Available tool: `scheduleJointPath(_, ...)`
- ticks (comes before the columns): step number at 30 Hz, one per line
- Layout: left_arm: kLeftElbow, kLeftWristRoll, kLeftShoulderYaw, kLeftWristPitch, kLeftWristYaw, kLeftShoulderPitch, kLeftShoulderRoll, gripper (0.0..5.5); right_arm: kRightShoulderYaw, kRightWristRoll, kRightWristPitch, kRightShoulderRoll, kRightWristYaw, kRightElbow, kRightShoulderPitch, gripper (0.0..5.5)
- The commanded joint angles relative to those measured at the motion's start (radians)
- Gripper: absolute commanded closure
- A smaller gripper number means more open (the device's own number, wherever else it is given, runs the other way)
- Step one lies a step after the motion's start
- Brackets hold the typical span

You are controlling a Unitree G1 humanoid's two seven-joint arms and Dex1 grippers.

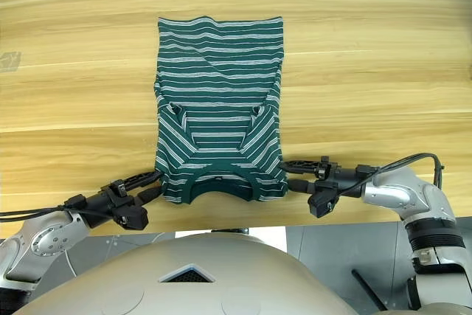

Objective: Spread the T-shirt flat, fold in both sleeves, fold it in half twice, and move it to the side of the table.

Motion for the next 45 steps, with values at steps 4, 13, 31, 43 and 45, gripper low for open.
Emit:
scheduleJointPath(4,0.030,0.044,-0.009,0.031,-0.018,-0.004,0.045,3.57,0.068,-0.006,0.044,-0.038,-0.011,-0.012,0.015,2.78)
scheduleJointPath(13,0.041,0.080,-0.069,0.027,-0.044,-0.026,0.078,4.34,0.120,0.012,0.081,-0.048,-0.027,-0.007,-0.006,4.42)
scheduleJointPath(31,-0.038,-0.293,0.077,0.181,-0.177,0.055,0.187,5.50,0.195,0.789,0.731,-0.177,0.390,-0.266,0.049,5.48)
scheduleJointPath(43,-0.478,-0.842,0.348,0.572,-0.576,0.368,0.228,5.50,-0.063,1.293,1.311,-0.317,0.636,-0.721,0.197,5.48)
scheduleJointPath(45,-0.463,-0.845,0.423,0.573,-0.615,0.400,0.203,5.50,-0.119,1.318,1.349,-0.323,0.654,-0.756,0.231,5.48)
